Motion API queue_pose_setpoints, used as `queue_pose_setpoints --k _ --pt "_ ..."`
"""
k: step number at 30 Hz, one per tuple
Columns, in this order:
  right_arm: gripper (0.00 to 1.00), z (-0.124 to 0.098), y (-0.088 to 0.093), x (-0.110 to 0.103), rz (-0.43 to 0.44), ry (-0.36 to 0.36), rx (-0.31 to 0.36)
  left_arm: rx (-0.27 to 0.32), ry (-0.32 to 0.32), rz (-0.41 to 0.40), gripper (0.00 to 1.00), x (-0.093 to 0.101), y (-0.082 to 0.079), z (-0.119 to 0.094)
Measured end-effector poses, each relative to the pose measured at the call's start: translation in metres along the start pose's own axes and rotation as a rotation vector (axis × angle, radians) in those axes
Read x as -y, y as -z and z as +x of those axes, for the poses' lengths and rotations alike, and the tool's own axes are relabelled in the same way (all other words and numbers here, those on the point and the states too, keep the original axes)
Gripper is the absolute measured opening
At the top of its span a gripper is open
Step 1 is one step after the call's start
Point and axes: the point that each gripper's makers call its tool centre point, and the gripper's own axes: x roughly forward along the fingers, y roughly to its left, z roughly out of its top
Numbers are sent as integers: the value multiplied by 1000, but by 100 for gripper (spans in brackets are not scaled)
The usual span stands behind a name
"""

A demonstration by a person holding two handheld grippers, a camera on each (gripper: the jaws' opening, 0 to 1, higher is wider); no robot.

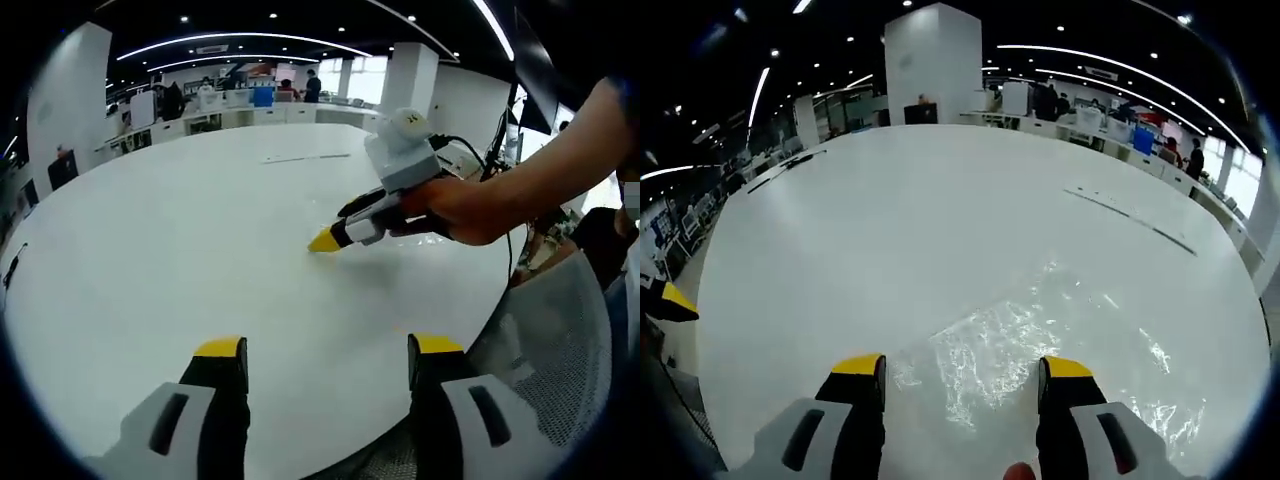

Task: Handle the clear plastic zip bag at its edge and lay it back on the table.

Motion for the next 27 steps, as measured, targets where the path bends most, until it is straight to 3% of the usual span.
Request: queue_pose_setpoints --k 10,16,27 --pt "57 4 -3 2 -19 -3 34 -19 15 6 62 4 2 1" --pt "33 -1 -5 11 29 -3 40 -25 19 7 62 6 2 0" --pt "6 0 -3 16 43 -7 14 -32 26 -2 62 5 5 2"
